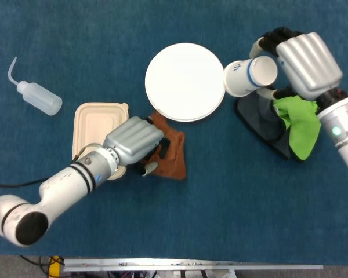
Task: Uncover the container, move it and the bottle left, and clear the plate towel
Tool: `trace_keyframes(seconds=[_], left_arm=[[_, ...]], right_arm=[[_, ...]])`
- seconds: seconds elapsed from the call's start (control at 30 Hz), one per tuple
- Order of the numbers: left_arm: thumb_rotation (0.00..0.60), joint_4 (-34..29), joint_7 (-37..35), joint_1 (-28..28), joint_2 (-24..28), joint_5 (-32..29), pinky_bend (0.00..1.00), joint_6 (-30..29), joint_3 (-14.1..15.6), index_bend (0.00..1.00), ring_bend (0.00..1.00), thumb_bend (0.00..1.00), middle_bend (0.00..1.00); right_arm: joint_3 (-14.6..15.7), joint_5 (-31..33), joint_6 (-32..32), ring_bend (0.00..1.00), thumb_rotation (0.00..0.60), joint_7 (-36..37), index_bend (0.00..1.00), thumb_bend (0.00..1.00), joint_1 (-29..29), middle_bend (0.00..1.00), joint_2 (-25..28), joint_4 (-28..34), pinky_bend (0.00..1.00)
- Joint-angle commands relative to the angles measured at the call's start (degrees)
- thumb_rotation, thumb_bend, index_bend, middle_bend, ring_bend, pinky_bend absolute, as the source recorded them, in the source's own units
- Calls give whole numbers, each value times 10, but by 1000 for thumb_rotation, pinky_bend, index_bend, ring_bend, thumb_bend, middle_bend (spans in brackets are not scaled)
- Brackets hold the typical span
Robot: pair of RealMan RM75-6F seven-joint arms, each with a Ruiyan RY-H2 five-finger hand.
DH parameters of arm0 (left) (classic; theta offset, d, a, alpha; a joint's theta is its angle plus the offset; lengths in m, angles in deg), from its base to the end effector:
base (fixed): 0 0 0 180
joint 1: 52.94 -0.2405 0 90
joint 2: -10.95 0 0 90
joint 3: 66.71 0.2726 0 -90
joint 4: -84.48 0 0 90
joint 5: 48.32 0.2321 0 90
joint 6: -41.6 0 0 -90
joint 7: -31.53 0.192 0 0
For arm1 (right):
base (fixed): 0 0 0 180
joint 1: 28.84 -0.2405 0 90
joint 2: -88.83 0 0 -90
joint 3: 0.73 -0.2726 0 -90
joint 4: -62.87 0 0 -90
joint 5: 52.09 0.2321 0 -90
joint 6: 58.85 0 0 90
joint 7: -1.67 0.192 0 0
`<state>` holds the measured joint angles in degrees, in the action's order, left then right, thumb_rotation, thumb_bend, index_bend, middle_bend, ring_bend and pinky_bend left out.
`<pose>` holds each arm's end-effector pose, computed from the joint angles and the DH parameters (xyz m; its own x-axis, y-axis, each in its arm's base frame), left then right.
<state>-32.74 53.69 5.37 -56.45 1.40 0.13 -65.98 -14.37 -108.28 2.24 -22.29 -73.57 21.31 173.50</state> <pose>-0.0811 0.3070 -0.0372 0.5508 0.5911 0.5892 0.8032 -0.5672 -0.1819 -0.0898 -0.3919 0.0622 0.3914 -0.1643 0.9054 -0.8715 -0.3821 0.3074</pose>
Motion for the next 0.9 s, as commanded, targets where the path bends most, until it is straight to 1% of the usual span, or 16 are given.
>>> trace_keyframes(seconds=[0.03,0.2,0.23,0.27,0.37,0.43,0.57,0.7,0.9], left_arm=[[600,-21,-11,-3,15,8,189,0,3,518,571,408,709],[600,-21,-26,-8,20,18,189,-7,0,506,554,408,694],[600,-20,-26,-9,21,20,189,-7,1,485,540,408,671],[600,-19,-27,-10,21,21,189,-8,3,442,511,408,626],[600,-18,-31,-14,22,26,189,-11,5,324,388,408,485],[600,-18,-33,-16,22,31,189,-15,4,297,347,409,441],[600,-16,-37,-22,22,37,189,-22,5,292,344,408,429],[600,-7,-28,-27,22,35,189,-36,10,285,303,408,382],[600,6,-2,-45,27,41,189,-83,17,272,297,408,373]], right_arm=[[0,4,-3,293,600,-10,474,119,-10,410,-14,-10,467],[0,11,-7,293,600,-33,474,120,-30,410,-47,-34,466],[0,14,-9,293,600,-39,473,120,-34,410,-53,-41,467],[2,16,-10,293,600,-48,474,120,-40,410,-63,-50,467],[5,26,-14,293,600,-71,474,120,-55,410,-91,-76,467],[7,34,-17,293,600,-84,474,120,-65,410,-108,-93,468],[6,55,-25,293,600,-105,474,119,-85,410,-145,-126,474],[4,70,-34,293,600,-115,474,119,-102,410,-175,-155,475],[-2,92,-45,293,600,-120,474,120,-120,410,-208,-196,471]])
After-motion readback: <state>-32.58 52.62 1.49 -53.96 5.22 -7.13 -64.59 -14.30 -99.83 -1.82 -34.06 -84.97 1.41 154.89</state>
